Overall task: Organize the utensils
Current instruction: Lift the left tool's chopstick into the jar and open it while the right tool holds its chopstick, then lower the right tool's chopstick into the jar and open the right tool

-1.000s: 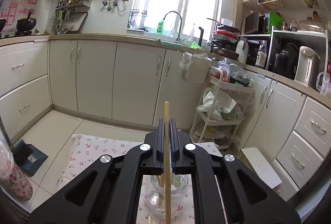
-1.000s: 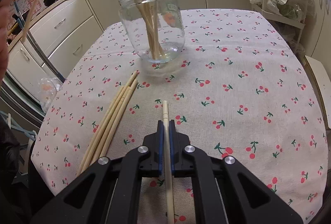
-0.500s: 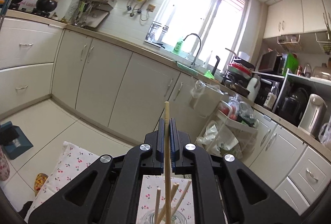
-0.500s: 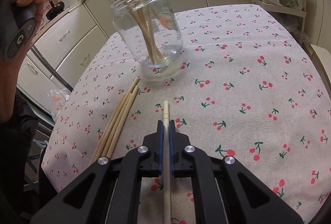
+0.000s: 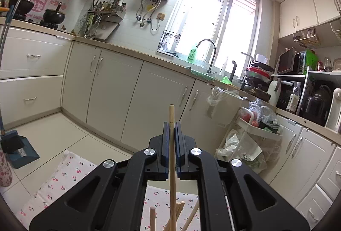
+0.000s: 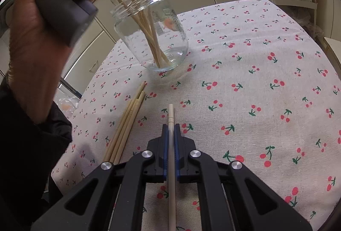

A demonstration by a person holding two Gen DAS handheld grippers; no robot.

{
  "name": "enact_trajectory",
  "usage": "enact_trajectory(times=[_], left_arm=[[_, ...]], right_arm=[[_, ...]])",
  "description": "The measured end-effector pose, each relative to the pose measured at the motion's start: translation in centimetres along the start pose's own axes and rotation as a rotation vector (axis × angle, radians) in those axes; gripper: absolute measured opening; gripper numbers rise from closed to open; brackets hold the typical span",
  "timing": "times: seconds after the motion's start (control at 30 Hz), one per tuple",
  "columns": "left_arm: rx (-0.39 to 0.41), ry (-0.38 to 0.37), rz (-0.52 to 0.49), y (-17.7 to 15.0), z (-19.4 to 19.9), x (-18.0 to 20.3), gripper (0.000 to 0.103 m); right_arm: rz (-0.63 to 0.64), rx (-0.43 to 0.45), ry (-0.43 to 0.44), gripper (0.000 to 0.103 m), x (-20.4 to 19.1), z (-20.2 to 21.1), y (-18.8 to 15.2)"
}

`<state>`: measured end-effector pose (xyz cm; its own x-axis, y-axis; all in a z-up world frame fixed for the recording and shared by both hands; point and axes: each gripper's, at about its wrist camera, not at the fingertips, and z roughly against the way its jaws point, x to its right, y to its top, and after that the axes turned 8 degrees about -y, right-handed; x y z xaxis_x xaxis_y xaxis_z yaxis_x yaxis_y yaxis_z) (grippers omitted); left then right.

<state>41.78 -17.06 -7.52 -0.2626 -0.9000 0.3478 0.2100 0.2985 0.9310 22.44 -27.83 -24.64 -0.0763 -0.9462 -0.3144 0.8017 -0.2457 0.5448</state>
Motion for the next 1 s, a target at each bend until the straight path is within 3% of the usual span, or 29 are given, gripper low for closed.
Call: enact_trajectory(times=[0.33,0.67,0.73,0.8,0.87,1.0], left_arm=[[0.002,-0.018,-0.124,-2.8,0.7,1.5,0.005],[-0.135,-0.051,-0.196,-4.5,1.7,1.5,0.007],[-0.16,-0.048,-0.209,-4.4,2.5,1.4,0.016],[-0.166,-0.038,-0.218,-4.1,3.7,1.1,0.039],[-0.159,-0.027,-0.22,-3.7,5.3,0.7,0.053],[-0.178,-0.018,-0.224,-3.3,9.0,-0.5,0.066]], right_arm=[[-0.01,-0.001,0.011,0.006,0.2,0.0,0.1],[-0.034,-0.003,0.031,0.006,0.6,0.1,0.0],[-0.037,-0.004,0.032,0.006,0.6,0.1,0.0],[-0.038,-0.004,0.031,0.006,0.6,0.1,0.0],[-0.038,-0.003,0.028,0.006,0.5,0.1,0.0],[-0.067,-0.008,0.025,0.006,0.6,0.2,0.0]])
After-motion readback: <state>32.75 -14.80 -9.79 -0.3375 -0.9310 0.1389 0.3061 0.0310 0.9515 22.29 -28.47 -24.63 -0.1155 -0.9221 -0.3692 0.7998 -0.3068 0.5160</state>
